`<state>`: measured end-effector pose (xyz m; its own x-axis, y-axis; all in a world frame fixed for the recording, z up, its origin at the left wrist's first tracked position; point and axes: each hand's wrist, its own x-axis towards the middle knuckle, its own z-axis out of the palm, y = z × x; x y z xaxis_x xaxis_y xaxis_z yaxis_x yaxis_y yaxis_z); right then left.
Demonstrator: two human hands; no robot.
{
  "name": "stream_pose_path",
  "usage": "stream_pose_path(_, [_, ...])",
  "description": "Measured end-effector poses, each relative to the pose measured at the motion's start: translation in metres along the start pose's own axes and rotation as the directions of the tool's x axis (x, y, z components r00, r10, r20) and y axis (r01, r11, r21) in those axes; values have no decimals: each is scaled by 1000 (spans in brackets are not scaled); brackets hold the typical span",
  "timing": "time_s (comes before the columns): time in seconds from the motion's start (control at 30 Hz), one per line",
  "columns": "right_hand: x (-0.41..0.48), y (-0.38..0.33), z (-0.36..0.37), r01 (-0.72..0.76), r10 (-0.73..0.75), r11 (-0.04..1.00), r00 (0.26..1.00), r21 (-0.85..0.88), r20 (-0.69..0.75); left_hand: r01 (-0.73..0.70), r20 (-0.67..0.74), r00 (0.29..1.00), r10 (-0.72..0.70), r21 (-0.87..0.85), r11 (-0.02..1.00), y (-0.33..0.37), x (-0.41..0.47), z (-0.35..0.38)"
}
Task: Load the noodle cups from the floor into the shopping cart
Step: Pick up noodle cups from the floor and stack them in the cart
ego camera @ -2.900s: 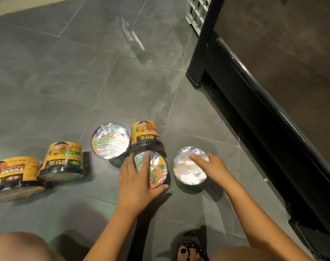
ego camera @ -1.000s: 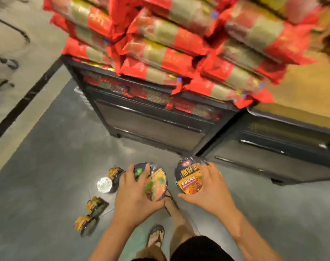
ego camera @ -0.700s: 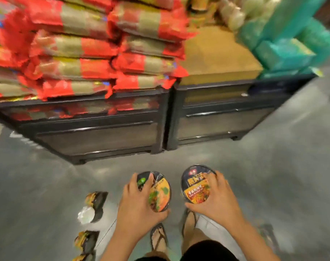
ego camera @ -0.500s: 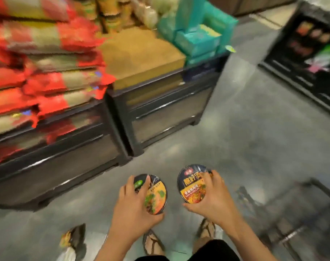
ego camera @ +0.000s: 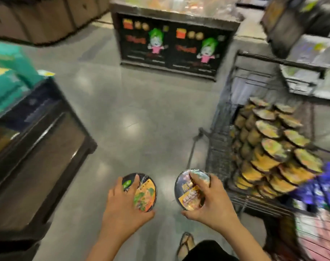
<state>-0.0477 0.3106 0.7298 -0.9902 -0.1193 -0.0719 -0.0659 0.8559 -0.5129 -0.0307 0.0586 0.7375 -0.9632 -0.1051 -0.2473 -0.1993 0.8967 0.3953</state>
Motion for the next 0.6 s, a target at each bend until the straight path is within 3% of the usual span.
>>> stream_pose_path(0.3, [10, 156, -110, -274, 277, 961, 935, 43, -220, -340, 84, 937, 338, 5, 941, 201, 92, 41])
stream_pose_path(0.6, [77, 207, -144, -383, 473, 876, 799, 293, -370, -516, 214, 827, 520, -80, 853, 294, 195, 45])
